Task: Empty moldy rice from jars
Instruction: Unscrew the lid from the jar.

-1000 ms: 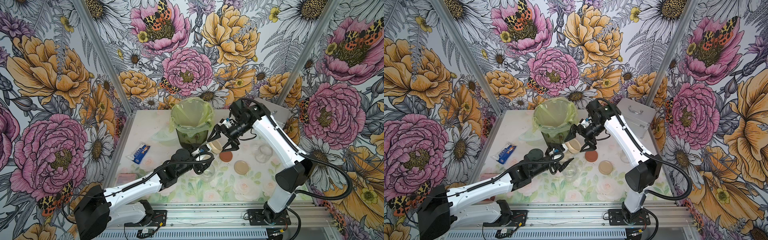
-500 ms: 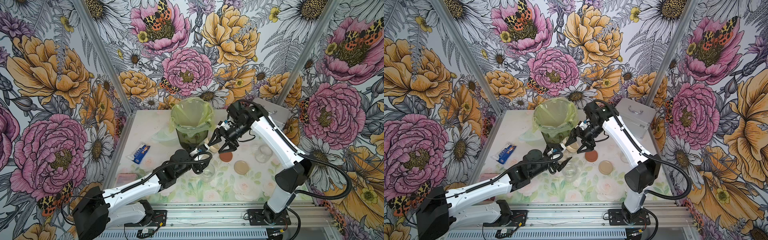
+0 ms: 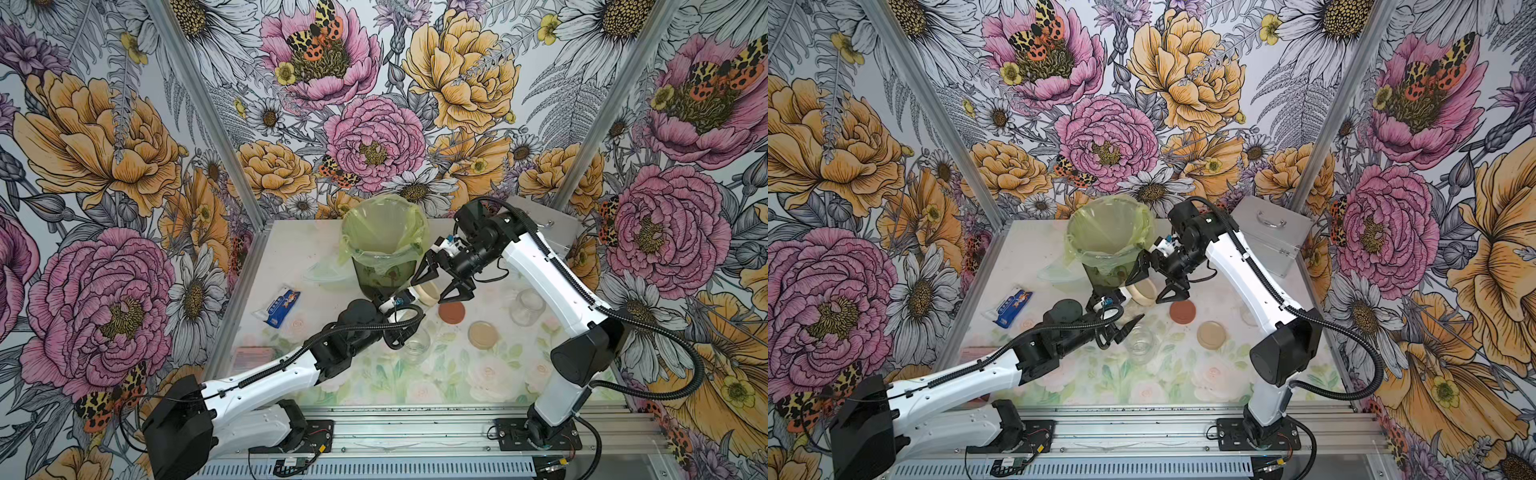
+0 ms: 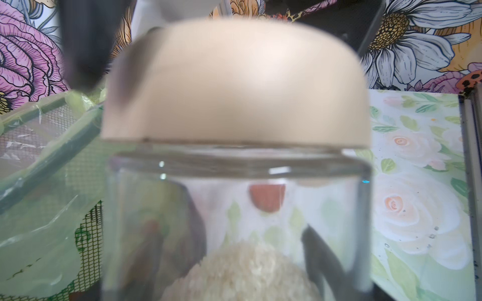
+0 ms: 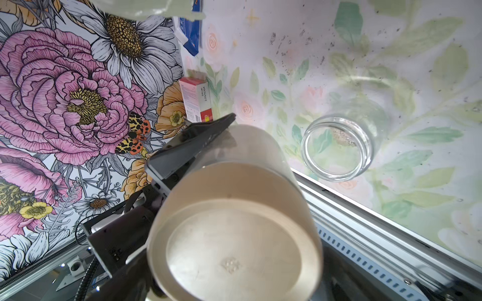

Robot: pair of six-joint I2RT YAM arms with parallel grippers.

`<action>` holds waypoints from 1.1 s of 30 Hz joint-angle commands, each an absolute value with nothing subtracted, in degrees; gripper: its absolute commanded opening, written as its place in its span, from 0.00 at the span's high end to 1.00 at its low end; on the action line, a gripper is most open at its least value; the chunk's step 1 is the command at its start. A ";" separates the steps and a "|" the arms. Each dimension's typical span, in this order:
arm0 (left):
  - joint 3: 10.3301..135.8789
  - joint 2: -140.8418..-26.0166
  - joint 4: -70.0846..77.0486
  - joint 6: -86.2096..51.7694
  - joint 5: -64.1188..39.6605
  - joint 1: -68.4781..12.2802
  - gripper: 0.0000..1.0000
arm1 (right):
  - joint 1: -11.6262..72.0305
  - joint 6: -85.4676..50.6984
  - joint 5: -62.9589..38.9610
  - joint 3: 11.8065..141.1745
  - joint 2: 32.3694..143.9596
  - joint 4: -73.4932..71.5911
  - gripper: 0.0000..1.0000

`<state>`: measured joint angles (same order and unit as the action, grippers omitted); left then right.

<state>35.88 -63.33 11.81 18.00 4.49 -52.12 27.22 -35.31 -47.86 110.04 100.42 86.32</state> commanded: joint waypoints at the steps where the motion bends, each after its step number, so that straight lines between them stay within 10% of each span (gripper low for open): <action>1: 37.47 -61.07 17.14 18.19 3.25 -52.39 1.00 | 26.50 -36.21 -48.03 108.19 98.66 85.58 0.01; 33: 37.25 -60.20 15.39 18.76 3.32 -52.93 1.00 | 27.31 -38.59 -49.20 111.24 101.52 82.45 0.05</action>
